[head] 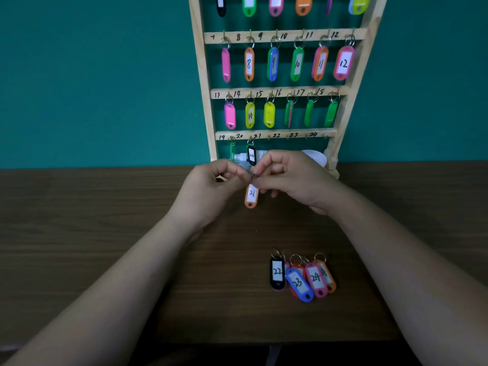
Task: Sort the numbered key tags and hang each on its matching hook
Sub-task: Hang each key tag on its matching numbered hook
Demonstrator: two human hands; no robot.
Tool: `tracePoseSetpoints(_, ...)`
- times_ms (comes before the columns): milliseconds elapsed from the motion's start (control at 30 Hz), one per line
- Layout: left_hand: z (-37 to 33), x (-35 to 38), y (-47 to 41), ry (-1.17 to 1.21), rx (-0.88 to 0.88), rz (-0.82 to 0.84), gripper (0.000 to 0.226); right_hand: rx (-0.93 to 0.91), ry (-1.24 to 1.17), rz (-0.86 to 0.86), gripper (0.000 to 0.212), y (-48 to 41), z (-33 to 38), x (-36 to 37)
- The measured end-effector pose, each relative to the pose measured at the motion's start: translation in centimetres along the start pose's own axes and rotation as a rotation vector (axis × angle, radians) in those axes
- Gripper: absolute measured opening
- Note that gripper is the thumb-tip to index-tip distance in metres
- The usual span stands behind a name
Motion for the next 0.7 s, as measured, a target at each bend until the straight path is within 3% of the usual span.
tracePoseSetpoints(200, 0.1, 0.2, -0.9, -0.007, -0.014, -0.06, 0.008, 0.022, -0.026, -0.14, 0.005, -0.3, -0.6, -0.8)
tracePoseSetpoints(433, 0.0, -0.1, -1.4, -0.169, 0.003, -0.05, 0.009, 0.086, 0.128, -0.305, 0.011, -0.3, -1.5, -3.0)
tracePoseSetpoints(533, 0.0, -0.1, -1.6, -0.178, 0.007, -0.068, 0.009, 0.033, 0.305, -0.404, 0.013, -1.0, -0.8, -3.8)
tracePoseSetpoints(700, 0.4, 0.0, -1.9, -0.191, 0.021, -0.062, 0.009, -0.079, 0.373, -0.563, 0.011, -2.3, 1.0, -4.3)
Point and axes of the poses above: each hand's wrist, its own y-axis away from the middle knuckle, its own x-axis out of the palm, z = x × y, the point moved 4 cm from there along -y, towards the middle knuckle, and after that the axes turned 2 degrees about y, right-handed, at the moved point
